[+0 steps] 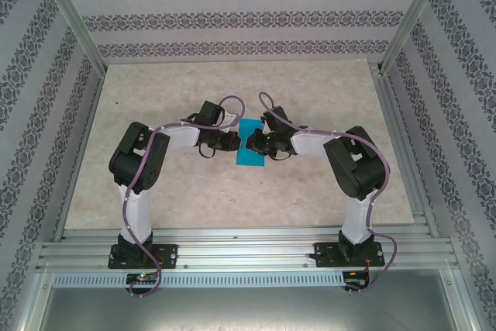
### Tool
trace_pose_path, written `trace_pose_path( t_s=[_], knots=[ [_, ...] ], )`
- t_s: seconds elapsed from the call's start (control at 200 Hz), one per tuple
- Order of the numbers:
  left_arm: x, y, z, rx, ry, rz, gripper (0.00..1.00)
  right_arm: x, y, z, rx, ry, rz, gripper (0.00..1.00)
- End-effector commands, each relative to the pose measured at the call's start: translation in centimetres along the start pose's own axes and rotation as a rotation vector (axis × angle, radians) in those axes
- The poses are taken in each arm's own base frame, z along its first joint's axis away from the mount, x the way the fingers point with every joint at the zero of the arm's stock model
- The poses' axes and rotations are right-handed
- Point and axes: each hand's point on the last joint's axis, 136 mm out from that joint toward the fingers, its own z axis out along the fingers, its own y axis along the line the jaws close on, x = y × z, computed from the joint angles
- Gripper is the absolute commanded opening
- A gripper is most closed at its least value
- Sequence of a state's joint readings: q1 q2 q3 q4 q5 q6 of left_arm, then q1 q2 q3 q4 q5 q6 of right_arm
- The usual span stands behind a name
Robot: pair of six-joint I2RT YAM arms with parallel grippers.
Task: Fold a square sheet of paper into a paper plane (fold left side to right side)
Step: Fold the triangle a second time at the center of the table.
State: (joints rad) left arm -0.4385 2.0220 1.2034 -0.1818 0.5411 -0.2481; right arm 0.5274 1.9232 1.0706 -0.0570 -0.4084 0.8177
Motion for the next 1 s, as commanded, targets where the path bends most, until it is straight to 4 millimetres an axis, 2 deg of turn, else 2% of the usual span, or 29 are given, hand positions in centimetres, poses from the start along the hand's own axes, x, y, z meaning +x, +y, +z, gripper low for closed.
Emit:
trace_pose_path(
  t_s=[0.0,0.195,0.345,0.574,0.719,0.994],
  knots=[
    [-1.1,0.3,-0.1,0.004,-0.023,-0.005,0.03,0.0,-0.7,0.0,0.021,-0.002,0.005,0.13],
    [-1.0,0.1,-0.3,0.007,-0.012,0.008,0.03,-0.5,-0.1,-1.2,0.016,-0.035,-0.02,0.13],
    [-0.9,-0.2,-0.6,0.009,0.01,0.033,0.03,0.9,-1.3,-1.7,0.059,-0.004,0.0,0.14],
    [-0.4,-0.4,-0.7,0.012,0.043,0.055,0.03,3.1,-3.5,-1.1,0.113,0.034,0.026,0.14],
    [-0.4,-0.5,-0.5,0.02,0.051,0.058,0.03,3.9,-4.6,-0.8,0.155,0.059,0.032,0.13],
    [-0.4,-0.5,0.1,0.019,0.07,0.063,0.03,4.3,-4.8,-0.3,0.177,0.085,0.01,0.13]
  ],
)
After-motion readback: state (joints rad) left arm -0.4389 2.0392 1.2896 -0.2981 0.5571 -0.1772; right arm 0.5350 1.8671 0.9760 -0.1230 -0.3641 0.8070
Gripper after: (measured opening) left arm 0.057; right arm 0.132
